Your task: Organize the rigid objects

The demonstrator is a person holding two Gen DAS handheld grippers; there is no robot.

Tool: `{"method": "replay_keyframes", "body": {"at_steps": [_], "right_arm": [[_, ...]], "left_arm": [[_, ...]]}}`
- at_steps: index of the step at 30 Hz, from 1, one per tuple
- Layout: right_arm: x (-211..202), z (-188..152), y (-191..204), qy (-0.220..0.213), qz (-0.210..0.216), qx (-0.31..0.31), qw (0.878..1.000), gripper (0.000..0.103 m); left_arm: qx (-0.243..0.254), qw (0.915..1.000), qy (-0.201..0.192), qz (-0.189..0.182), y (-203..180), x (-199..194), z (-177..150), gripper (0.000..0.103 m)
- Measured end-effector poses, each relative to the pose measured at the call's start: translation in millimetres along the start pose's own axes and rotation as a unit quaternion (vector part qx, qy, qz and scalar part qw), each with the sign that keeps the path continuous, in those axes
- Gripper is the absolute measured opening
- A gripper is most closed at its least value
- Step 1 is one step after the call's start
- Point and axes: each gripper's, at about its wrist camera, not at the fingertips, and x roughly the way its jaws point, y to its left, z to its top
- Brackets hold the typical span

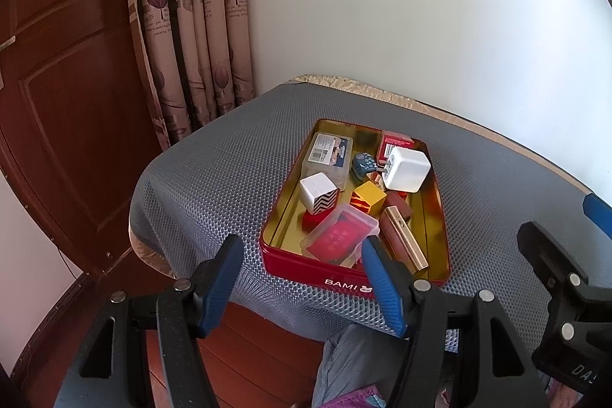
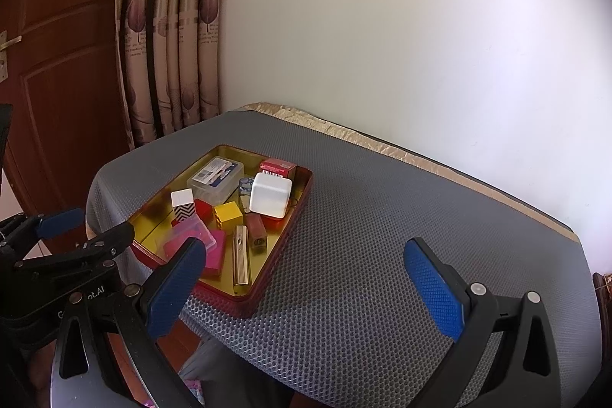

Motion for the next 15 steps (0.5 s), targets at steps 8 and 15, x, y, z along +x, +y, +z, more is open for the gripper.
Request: {"method": "replay_keyframes", "body": {"at_steps": [8, 15], "right_arm": [[0.1, -0.4, 1.7, 0.002, 0.001, -0.001, 1.0, 0.103], [0.6, -1.0, 3.5, 0.002, 0.002, -0.002, 1.0, 0.103]], "left_arm": [[0.001, 1.0, -0.001, 0.002, -0.7, 0.0, -0.9, 0.066], [0.0, 1.0, -0.001, 0.005, -0.5, 0.5, -1.3, 0.066]]}}
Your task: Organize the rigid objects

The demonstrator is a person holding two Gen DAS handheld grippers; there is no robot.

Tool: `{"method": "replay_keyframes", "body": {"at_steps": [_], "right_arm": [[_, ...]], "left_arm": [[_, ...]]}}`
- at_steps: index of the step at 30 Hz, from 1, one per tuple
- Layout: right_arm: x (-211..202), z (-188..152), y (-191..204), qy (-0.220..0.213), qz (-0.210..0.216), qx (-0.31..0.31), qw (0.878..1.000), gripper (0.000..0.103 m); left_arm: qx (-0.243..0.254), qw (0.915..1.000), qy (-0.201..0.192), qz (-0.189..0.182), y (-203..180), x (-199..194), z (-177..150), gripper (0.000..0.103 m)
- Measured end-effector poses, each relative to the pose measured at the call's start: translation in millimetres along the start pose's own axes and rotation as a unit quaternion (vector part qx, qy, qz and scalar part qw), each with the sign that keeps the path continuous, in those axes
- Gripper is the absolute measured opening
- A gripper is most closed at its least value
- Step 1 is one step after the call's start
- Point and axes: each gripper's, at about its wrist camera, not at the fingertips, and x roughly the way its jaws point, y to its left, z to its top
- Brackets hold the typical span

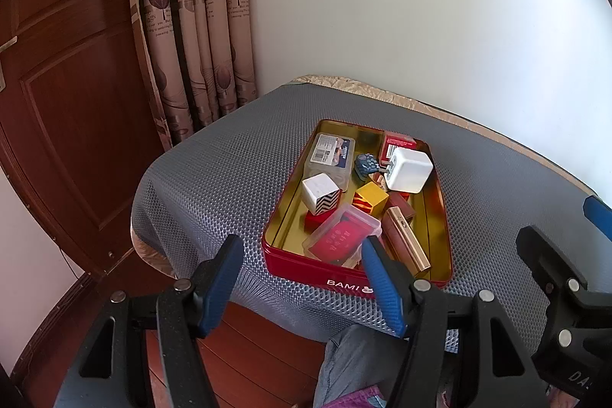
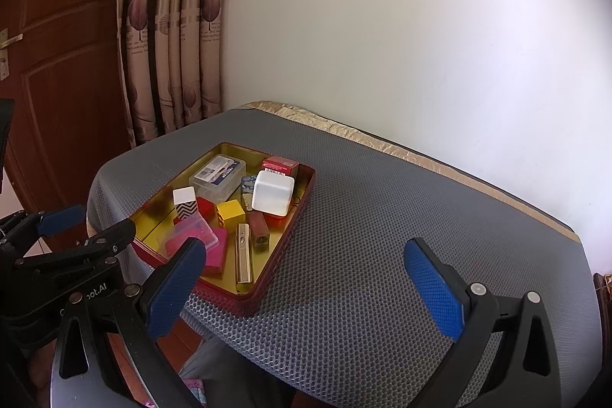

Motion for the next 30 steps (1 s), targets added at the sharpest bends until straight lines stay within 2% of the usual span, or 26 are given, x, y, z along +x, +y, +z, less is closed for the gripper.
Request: {"method": "replay_keyframes", "body": {"at_steps": [30], "right_arm": [[3.9, -0.3, 0.1, 0.007, 0.01, 0.003, 1.0, 0.103]], "left_arm": [[-0.001, 1.0, 0.008, 0.0, 1.5, 0.9, -1.3, 0.066]]}}
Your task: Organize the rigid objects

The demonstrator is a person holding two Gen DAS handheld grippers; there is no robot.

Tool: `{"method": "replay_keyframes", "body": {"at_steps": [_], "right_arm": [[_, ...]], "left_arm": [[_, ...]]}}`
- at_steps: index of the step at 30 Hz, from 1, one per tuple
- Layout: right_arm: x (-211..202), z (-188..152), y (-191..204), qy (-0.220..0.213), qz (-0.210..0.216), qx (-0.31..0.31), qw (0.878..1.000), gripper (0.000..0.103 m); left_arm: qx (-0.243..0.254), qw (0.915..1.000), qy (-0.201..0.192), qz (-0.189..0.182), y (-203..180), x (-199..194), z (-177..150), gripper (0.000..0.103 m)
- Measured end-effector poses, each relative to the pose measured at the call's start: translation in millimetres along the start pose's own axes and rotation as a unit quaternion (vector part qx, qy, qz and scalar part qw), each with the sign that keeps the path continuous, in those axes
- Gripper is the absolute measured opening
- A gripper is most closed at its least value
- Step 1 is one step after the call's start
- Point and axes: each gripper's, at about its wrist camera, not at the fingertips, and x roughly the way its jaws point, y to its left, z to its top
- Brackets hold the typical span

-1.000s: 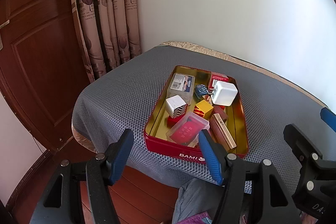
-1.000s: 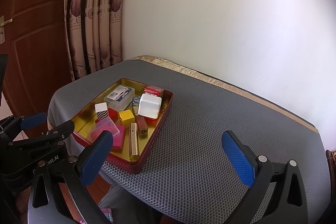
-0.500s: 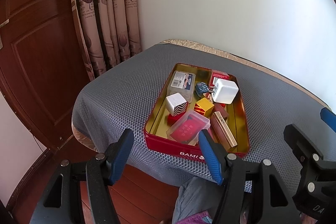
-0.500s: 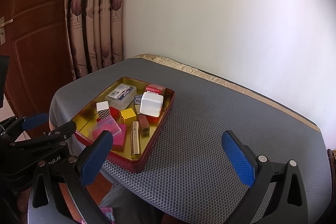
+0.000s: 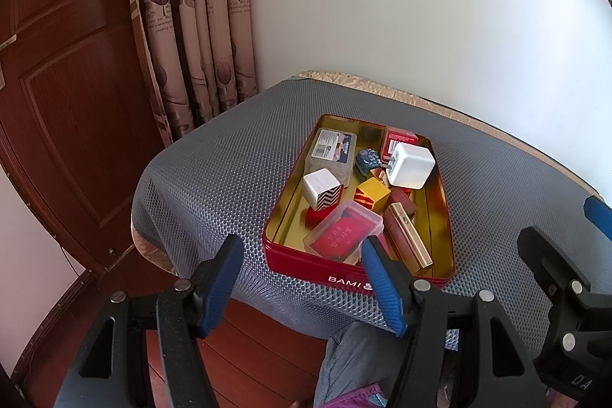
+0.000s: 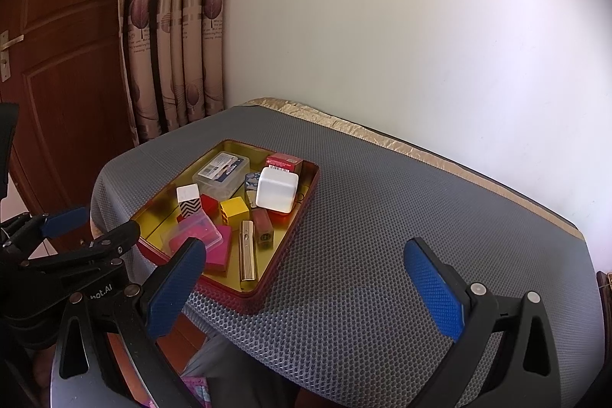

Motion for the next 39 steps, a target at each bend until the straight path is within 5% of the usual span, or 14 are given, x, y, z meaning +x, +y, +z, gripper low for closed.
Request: {"method": "replay_keyframes", "body": {"at_steps": [39], "right_arm": [[0.3, -2.8, -0.1, 0.005, 0.007, 0.001, 1.0, 0.103]], "left_arm": [[0.0, 1.0, 0.002, 0.004, 0.4, 0.5, -0.2, 0.066]]}}
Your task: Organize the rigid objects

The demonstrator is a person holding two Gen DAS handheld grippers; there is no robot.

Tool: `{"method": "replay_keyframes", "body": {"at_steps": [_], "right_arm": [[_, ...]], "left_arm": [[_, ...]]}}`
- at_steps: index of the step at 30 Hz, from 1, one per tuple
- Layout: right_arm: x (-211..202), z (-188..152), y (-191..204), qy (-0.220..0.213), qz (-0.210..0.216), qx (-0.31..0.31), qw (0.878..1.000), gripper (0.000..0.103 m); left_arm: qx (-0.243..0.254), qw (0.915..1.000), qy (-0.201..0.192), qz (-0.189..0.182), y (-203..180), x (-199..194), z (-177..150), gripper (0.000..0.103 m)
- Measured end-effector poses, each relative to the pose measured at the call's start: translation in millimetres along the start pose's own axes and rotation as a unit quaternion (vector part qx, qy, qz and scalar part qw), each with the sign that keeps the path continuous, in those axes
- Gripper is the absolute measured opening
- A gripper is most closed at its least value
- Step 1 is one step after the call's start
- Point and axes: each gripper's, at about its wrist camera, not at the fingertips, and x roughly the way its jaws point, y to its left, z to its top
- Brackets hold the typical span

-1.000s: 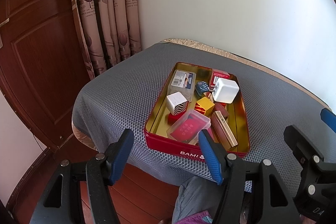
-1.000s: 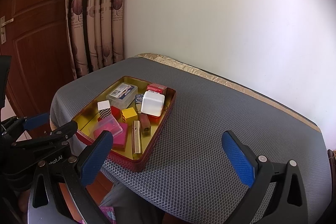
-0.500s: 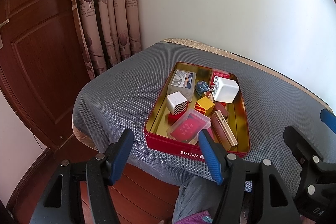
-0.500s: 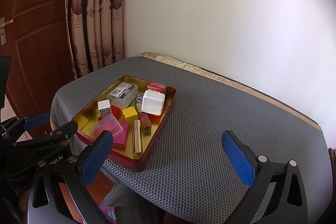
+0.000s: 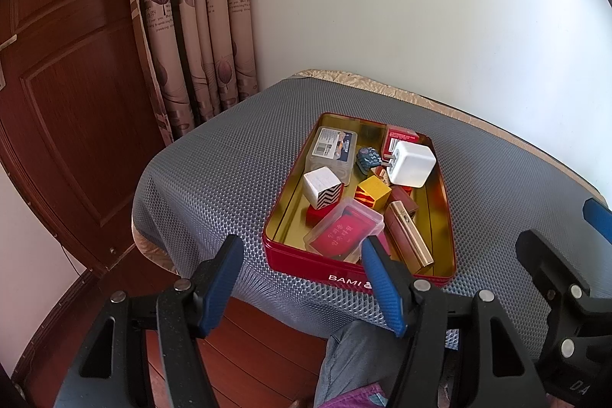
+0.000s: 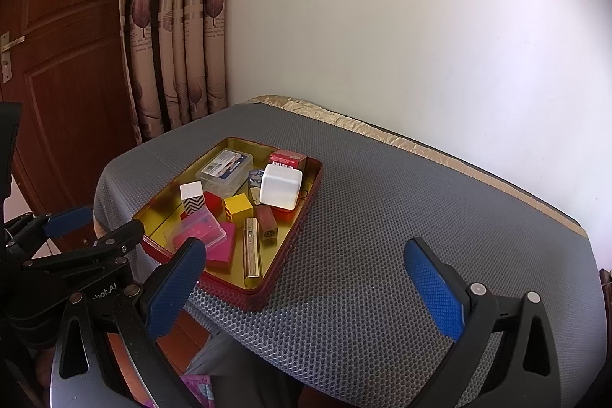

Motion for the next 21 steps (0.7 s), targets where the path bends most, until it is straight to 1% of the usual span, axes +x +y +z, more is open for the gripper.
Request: {"method": "replay_keyframes", "body": {"at_steps": [21], "right_arm": [[-2.3, 0.2, 2.2, 0.002, 0.004, -0.001, 1.0, 0.103]], "left_arm": [[0.003, 1.0, 0.0, 0.0, -2.0, 0.5, 0.1, 0.066]]}}
